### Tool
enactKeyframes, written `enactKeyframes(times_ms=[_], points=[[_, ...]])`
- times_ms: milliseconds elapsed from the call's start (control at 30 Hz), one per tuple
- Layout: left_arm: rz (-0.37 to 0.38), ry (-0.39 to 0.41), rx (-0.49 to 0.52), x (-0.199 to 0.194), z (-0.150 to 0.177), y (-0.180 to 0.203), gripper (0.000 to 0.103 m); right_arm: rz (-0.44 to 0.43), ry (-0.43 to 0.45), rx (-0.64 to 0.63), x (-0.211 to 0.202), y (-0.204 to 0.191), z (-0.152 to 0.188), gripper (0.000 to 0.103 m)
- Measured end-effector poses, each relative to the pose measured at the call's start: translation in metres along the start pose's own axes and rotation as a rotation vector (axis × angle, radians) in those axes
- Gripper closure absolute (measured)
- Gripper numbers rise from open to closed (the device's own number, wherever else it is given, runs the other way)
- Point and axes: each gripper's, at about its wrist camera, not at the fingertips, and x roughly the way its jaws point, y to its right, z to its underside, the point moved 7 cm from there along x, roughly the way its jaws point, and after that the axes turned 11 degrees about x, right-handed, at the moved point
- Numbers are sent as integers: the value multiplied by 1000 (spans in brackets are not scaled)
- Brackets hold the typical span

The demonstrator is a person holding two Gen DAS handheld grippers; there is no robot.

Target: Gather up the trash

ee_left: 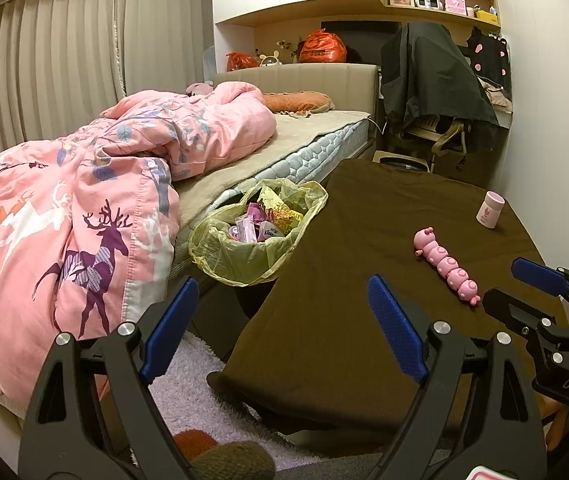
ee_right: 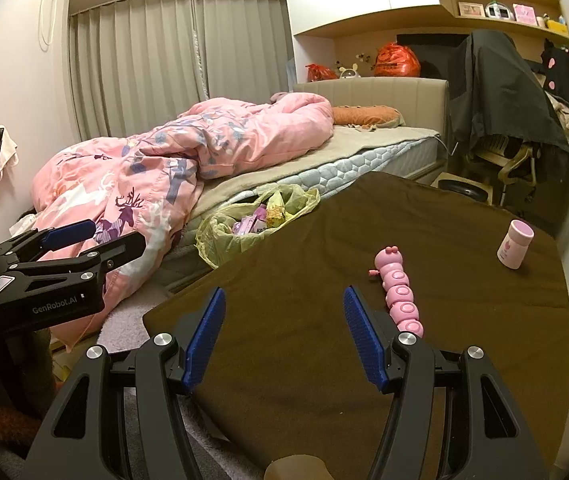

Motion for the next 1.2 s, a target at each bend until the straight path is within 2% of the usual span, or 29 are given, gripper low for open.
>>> enactKeyframes(times_ms=[967,1133,1167,1200], points=[[25,2,0,0,1,0,21,9,-1,-5,0,3,2,46],[78,-70,10,26,-3,5,21,56,-4,-5,13,27,-7,44],[91,-101,18,41,-4,8,21,97,-2,2,22,46,-12,37],[99,-128,24,54,-5,13,21,122,-6,9,29,61,-15,35]])
